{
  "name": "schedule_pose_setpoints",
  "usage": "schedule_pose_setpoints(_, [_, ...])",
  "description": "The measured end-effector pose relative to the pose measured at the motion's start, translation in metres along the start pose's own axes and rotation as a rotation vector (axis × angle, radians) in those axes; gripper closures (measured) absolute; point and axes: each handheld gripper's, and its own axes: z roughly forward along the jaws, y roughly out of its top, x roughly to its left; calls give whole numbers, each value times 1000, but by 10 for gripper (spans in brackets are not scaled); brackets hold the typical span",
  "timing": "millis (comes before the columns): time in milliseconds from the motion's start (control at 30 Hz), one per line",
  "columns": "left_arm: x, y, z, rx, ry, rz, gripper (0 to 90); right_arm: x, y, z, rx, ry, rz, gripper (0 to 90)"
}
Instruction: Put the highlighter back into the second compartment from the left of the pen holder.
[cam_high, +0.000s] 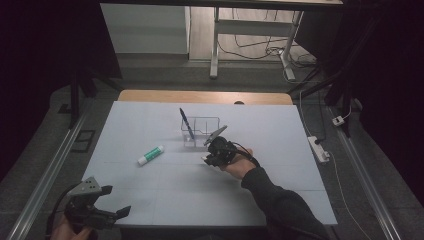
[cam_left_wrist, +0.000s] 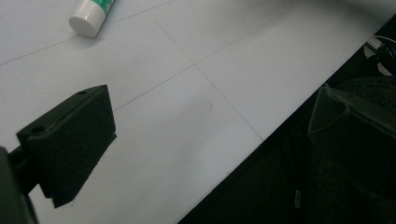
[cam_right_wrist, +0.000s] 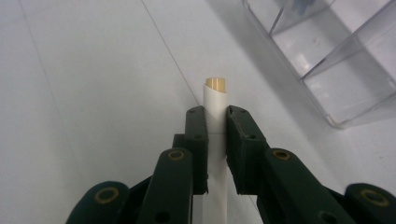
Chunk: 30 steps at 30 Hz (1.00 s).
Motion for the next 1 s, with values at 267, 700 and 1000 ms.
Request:
schedule_pose_setpoints(267, [0,0,0,0,-1,0,8,3,6,-16,-90,-2,-1,788])
schedule_pose_setpoints(700, [0,0,0,2,0,-1,9,2,18,-47,-249,-4,32,789])
schedule_pose_setpoints(1000, [0,0,1,4,1,0,11,-4,28,-66,-362,-9,65,788])
